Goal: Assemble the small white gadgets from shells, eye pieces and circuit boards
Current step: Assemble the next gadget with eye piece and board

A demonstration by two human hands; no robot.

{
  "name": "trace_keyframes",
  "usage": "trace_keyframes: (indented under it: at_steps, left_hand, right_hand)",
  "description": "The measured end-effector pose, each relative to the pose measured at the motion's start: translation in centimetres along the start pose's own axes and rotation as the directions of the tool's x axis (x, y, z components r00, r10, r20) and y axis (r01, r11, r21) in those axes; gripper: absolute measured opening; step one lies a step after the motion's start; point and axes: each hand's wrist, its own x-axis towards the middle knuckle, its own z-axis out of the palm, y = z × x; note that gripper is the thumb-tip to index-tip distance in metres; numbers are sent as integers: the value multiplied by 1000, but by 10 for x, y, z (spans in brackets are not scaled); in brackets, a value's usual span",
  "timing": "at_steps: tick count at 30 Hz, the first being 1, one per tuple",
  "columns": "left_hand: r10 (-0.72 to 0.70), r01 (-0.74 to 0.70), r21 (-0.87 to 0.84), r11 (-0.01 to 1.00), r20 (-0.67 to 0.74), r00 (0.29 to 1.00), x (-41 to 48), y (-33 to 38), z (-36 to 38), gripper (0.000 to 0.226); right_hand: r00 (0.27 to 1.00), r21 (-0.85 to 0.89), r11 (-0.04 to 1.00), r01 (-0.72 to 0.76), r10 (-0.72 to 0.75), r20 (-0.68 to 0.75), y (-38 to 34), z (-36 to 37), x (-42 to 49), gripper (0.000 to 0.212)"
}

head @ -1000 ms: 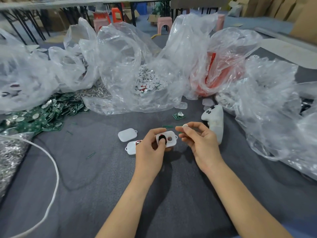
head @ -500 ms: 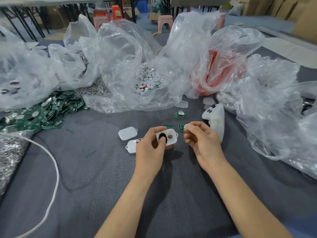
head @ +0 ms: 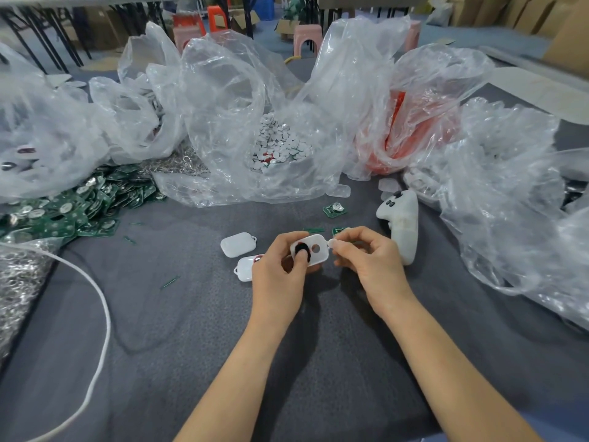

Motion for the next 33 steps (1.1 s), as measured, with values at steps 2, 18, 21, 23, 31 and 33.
trace_keyframes:
  at_steps: [2,18,21,23,31,33]
  left_hand:
    - [6,-6,11,1000,2,1000,0,0,0,33]
    - [46,-51,83,995,61,997,-4,4,-1,27]
    - [69,-79,142,987,78,995,-5,4,-1,26]
    - [72,-84,162,983,76,994,-5,4,0,26]
    - [66,-76,156,985,66,996,-5,4,1,27]
    - [66,-76,154,985,66,996,-5,4,1,26]
  right_hand:
    - [1000,-37,999,6,-5,25,0,1,-1,9]
    - [995,15,999,43,-45,95,1,4,-2,25]
    - [993,-9,998,66,-65,95,2,6,-2,27]
    - [993,-29,996,79,-77,85,1,7,-2,28]
    - [987,-49,996,76,-68,148,0,5,-3,27]
    - [987,-45,997,63,-55,153,0,5,-2,27]
